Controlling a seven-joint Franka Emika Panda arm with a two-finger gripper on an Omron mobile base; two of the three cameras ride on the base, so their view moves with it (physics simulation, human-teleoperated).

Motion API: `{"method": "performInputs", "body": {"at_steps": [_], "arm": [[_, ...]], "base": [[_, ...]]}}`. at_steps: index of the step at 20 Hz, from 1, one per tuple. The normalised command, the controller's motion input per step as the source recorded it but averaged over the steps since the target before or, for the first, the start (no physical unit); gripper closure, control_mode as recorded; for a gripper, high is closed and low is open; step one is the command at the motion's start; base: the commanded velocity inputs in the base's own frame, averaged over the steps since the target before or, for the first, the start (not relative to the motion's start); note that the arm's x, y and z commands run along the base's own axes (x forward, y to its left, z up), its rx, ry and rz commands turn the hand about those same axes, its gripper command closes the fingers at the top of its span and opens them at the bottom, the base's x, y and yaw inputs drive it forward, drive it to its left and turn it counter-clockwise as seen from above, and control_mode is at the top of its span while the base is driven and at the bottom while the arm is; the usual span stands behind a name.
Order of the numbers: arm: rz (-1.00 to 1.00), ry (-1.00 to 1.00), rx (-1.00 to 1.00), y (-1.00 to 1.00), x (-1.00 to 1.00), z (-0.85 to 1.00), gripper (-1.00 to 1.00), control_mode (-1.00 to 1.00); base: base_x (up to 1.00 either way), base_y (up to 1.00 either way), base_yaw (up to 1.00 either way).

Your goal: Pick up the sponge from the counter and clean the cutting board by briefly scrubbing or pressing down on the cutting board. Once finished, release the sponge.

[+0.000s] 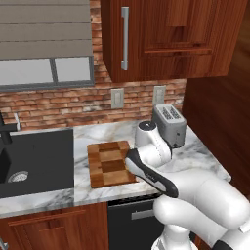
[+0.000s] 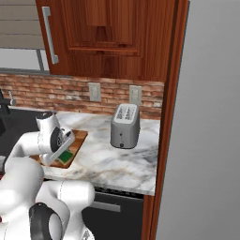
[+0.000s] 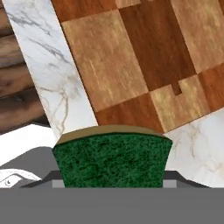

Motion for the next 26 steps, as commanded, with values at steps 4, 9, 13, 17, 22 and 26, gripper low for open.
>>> {"method": "performInputs", "body": {"at_steps": [4, 9, 13, 17, 22, 26], "arm": [[0.46, 0.06, -0.06, 0.32, 0.07, -0.18, 1.0, -1.0], [0.35, 0.02, -0.06, 0.24, 0.09, -0.23, 1.0, -1.0], [0.28, 0.02, -0.09, 0.25, 0.16, -0.3, 1.0, -1.0], [0.23, 0.0, -0.09, 0.17, 0.26, -0.32, 1.0, -1.0], [0.2, 0.02, -0.07, 0.06, 0.42, -0.37, 1.0, -1.0], [0.14, 0.03, -0.03, 0.0, 0.51, -0.3, 1.0, -1.0]], "base": [[0.0, 0.0, 0.0], [0.0, 0.0, 0.0], [0.0, 0.0, 0.0], [0.0, 0.0, 0.0], [0.0, 0.0, 0.0], [0.0, 0.0, 0.0]]}}
